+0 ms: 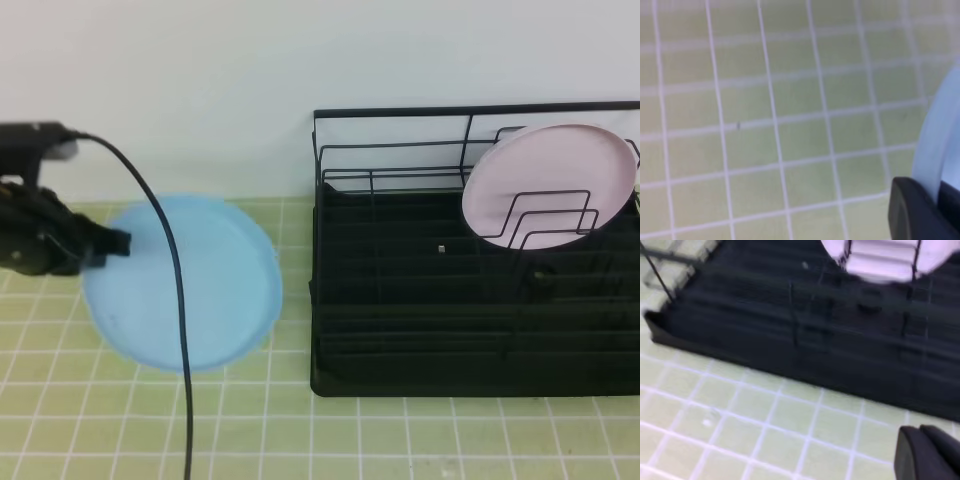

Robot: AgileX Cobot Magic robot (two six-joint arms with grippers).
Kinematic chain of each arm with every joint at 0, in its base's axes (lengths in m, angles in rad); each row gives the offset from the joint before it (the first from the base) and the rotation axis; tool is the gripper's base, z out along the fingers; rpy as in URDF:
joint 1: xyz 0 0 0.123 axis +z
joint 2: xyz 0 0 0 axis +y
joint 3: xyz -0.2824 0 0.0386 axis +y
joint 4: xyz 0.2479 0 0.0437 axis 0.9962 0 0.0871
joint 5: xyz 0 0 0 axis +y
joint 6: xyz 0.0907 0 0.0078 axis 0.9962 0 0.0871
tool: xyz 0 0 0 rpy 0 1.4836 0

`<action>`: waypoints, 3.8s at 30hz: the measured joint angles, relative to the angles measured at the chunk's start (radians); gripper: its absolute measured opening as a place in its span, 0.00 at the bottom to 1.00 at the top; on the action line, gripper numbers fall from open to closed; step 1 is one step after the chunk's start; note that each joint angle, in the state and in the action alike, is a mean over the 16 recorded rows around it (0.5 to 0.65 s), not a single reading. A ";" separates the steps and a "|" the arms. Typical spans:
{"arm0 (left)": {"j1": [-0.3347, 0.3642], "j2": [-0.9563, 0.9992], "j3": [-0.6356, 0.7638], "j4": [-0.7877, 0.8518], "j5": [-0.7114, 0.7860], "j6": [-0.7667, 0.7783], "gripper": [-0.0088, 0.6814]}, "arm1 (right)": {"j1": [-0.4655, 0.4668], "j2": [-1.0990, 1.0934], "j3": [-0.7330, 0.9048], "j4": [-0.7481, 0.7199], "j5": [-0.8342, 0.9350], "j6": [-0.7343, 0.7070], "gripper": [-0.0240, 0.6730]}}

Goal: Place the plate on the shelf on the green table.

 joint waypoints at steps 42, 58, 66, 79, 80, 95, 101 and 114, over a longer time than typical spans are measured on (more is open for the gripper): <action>-0.736 -0.376 0.002 -0.583 -0.272 0.425 0.02 | 0.000 0.011 -0.154 0.961 0.121 -0.346 0.45; -0.762 -0.377 0.002 -0.663 -0.275 0.617 0.37 | 0.000 0.013 -0.155 0.962 -0.019 -0.517 0.03; -0.762 -0.393 0.002 -0.693 -0.272 0.642 0.58 | 0.000 0.075 -0.183 0.954 -0.218 -0.767 0.03; -0.762 -0.524 0.002 -0.603 -0.277 0.748 0.25 | 0.030 0.461 -0.437 0.758 -0.333 -1.260 0.03; -0.762 -0.540 0.002 -0.580 -0.282 0.748 0.21 | 0.036 0.495 -0.464 0.725 -0.328 -1.283 0.03; -0.762 -0.744 0.007 0.267 -0.095 0.083 0.01 | 0.104 0.860 -0.779 0.320 -0.194 -1.374 0.03; -0.762 -0.766 0.039 0.653 0.130 -0.322 0.01 | 0.105 0.956 -0.852 0.240 -0.137 -1.351 0.03; -0.762 -0.767 0.208 0.936 0.283 -0.624 0.01 | 0.105 1.074 -0.904 0.099 -0.106 -1.300 0.03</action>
